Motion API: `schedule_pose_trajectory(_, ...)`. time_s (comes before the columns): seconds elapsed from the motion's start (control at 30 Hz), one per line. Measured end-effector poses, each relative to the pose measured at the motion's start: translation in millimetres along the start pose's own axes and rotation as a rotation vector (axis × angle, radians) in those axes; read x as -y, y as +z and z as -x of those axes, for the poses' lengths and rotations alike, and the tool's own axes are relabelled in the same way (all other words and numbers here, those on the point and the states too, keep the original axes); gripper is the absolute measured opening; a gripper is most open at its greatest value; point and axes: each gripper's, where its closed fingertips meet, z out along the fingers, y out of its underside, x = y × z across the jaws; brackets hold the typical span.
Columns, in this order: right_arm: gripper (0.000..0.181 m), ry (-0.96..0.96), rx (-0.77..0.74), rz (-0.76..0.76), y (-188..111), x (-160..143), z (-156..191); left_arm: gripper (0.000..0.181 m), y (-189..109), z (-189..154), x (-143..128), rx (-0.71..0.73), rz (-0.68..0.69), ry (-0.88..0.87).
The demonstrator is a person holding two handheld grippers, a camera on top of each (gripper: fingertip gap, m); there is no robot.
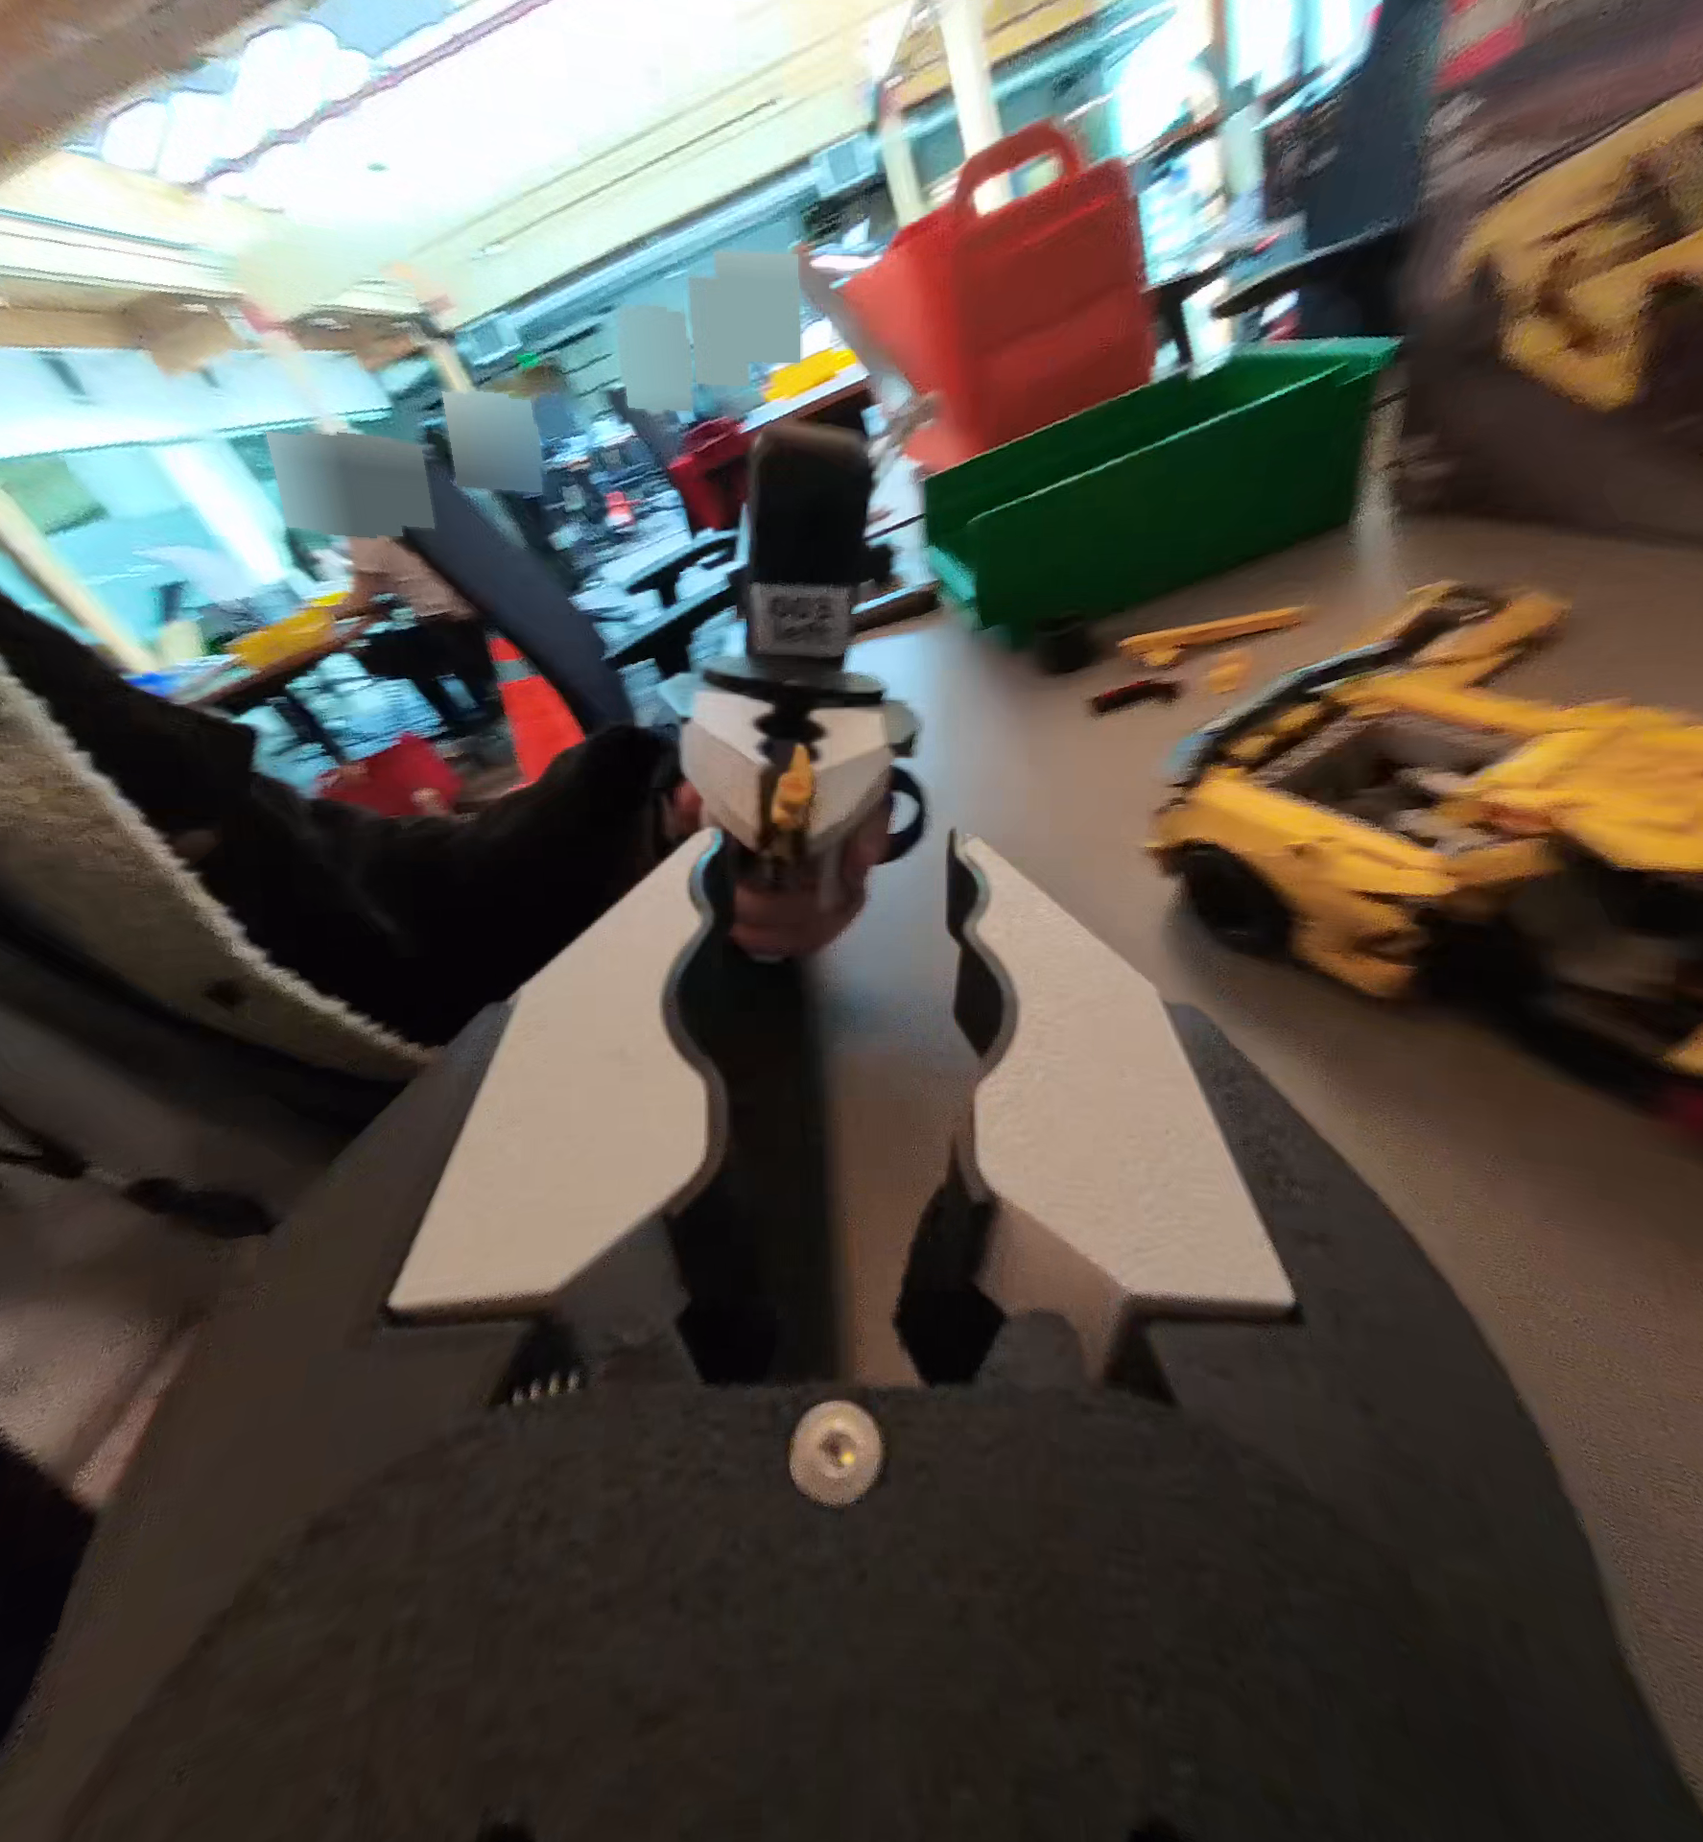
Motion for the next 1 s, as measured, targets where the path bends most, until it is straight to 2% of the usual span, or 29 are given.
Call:
schedule_pose_trajectory(0.1,0.025,0.056,0.129,0.017,23.9,-13.5,15.3,0.006,6.9,-3.5,-12.7,0.0,0.073,0.04)
schedule_pose_trajectory(0.17,0.008,0.059,0.155,0.059,30.1,-23.9,18.4,0.006,9.5,-1.8,-17.8,0.023,0.103,0.073)
schedule_pose_trajectory(0.2,0.007,0.062,0.156,0.062,29.2,-24.6,18.2,0.006,10.2,-0.7,-19.4,0.032,0.112,0.079)
schedule_pose_trajectory(0.3,0.007,0.058,0.135,0.013,25.5,-18.3,11.1,0.007,11.3,4.5,-16.8,0.065,0.097,0.079)
schedule_pose_trajectory(0.4,0.006,0.101,0.111,-0.147,12.4,3.4,0.6,0.014,8.9,6.5,-14.4,0.07,0.083,0.07)
schedule_pose_trajectory(0.53,0.006,0.097,0.119,-0.13,13.5,-0.9,2.5,0.013,8.2,8.3,-10.5,0.101,0.069,0.115)
schedule_pose_trajectory(0.7,0.006,0.098,0.141,-0.099,19.0,-6.9,6.7,0.013,5.7,8.7,-4.3,0.091,0.034,0.089)
schedule_pose_trajectory(0.77,0.006,0.095,0.136,-0.096,21.5,-7.6,6.8,0.007,6.4,7.6,-6.0,0.092,0.046,0.103)
schedule_pose_trajectory(1.0,0.006,0.088,0.164,-0.073,21.5,-8.5,11.2,0.007,5.3,4.6,-8.3,0.112,0.076,0.202)
